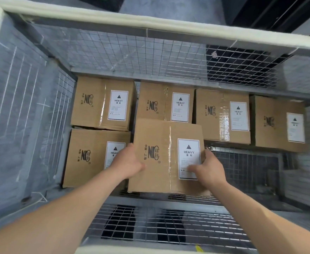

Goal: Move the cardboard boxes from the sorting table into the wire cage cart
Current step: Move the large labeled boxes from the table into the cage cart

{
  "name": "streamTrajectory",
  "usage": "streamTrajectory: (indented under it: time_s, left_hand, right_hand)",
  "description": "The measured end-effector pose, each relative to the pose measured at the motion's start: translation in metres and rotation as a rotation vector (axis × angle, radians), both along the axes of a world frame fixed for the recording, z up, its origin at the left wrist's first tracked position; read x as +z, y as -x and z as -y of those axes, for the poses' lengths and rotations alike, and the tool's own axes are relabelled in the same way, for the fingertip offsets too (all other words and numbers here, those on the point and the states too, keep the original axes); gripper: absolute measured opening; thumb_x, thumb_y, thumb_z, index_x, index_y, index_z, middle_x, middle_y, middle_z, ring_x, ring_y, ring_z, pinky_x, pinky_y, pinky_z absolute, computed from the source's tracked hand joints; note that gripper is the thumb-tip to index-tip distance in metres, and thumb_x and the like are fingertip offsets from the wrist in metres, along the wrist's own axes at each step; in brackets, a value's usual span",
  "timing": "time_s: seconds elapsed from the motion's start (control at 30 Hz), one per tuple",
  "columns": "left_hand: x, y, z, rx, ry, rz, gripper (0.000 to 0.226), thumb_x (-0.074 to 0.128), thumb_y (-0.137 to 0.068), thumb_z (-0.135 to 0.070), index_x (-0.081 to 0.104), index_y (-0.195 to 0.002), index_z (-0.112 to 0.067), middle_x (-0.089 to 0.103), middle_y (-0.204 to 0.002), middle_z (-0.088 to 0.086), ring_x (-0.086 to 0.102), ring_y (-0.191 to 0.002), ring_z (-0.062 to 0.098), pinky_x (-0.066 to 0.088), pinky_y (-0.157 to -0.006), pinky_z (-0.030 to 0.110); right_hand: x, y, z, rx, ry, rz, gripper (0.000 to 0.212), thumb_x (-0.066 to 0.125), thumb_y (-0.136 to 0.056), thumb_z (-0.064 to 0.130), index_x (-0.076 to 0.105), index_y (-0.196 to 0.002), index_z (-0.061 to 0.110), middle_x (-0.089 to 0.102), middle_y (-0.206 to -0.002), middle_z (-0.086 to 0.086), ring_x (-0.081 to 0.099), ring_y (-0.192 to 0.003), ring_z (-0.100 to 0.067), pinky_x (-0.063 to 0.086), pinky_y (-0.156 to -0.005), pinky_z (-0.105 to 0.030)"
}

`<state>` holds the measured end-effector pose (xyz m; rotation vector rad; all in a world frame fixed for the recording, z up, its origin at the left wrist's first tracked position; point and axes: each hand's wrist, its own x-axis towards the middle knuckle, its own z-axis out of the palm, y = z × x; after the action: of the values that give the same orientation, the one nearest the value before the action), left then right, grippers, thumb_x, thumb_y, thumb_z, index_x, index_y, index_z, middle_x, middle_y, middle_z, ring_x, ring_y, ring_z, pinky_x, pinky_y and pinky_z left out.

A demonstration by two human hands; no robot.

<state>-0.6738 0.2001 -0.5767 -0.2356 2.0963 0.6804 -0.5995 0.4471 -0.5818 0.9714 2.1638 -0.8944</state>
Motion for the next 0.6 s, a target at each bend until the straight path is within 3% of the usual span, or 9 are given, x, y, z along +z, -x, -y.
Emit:
streamTrajectory:
  time_s: [0.1,0.23,0.33,0.43,0.5,0.6]
  left_hand:
    - [-0.014,0.000,0.002,-0.037,0.041,0.026,0.045,0.076,-0.082,-0.015,0.045,-0.113,-0.021,0.059,-0.109,-0.003,0.058,-0.100,0.018,0.047,-0.080,0.029]
    - [-0.037,-0.003,0.002,-0.120,0.128,0.058,0.043,0.067,-0.086,-0.008,0.046,-0.124,-0.011,0.061,-0.114,0.005,0.059,-0.102,0.023,0.050,-0.080,0.031]
    - [-0.056,-0.005,-0.001,-0.173,0.161,0.067,0.042,0.063,-0.089,-0.006,0.046,-0.127,-0.008,0.060,-0.118,0.008,0.058,-0.104,0.023,0.050,-0.085,0.031]
    - [-0.074,-0.006,-0.006,-0.167,0.187,0.090,0.040,0.060,-0.089,-0.005,0.046,-0.127,-0.004,0.060,-0.121,0.011,0.059,-0.109,0.027,0.051,-0.089,0.034]
    - [-0.085,-0.006,-0.008,-0.153,0.182,0.109,0.039,0.058,-0.088,-0.003,0.047,-0.126,-0.002,0.060,-0.119,0.013,0.060,-0.108,0.029,0.053,-0.088,0.036]
    - [-0.099,-0.006,-0.009,-0.144,0.164,0.143,0.042,0.057,-0.087,-0.002,0.047,-0.128,0.000,0.060,-0.118,0.013,0.061,-0.106,0.029,0.054,-0.087,0.035]
  right_hand:
    - [-0.015,0.001,0.002,-0.002,0.010,0.043,0.050,0.079,-0.080,0.021,0.046,-0.117,0.020,0.060,-0.106,0.004,0.059,-0.094,-0.023,0.050,-0.081,-0.038]
    - [-0.039,0.001,0.001,0.015,0.018,0.107,0.051,0.076,-0.082,0.015,0.041,-0.117,0.020,0.059,-0.102,0.002,0.061,-0.093,-0.025,0.055,-0.082,-0.043]
    - [-0.061,0.002,-0.002,0.043,0.004,0.138,0.051,0.074,-0.082,0.011,0.038,-0.117,0.020,0.053,-0.089,0.009,0.060,-0.086,-0.024,0.055,-0.069,-0.038]
    - [-0.082,0.003,-0.003,0.061,0.010,0.143,0.053,0.075,-0.083,0.013,0.041,-0.124,0.016,0.055,-0.092,0.007,0.059,-0.084,-0.022,0.043,-0.054,-0.026]
    - [-0.096,0.002,-0.002,0.067,0.034,0.156,0.052,0.075,-0.083,0.014,0.041,-0.122,0.018,0.061,-0.102,0.003,0.061,-0.087,-0.022,0.044,-0.057,-0.027]
    - [-0.111,0.001,0.001,0.076,0.048,0.189,0.052,0.078,-0.084,0.016,0.042,-0.122,0.017,0.066,-0.113,-0.003,0.065,-0.096,-0.026,0.054,-0.074,-0.035]
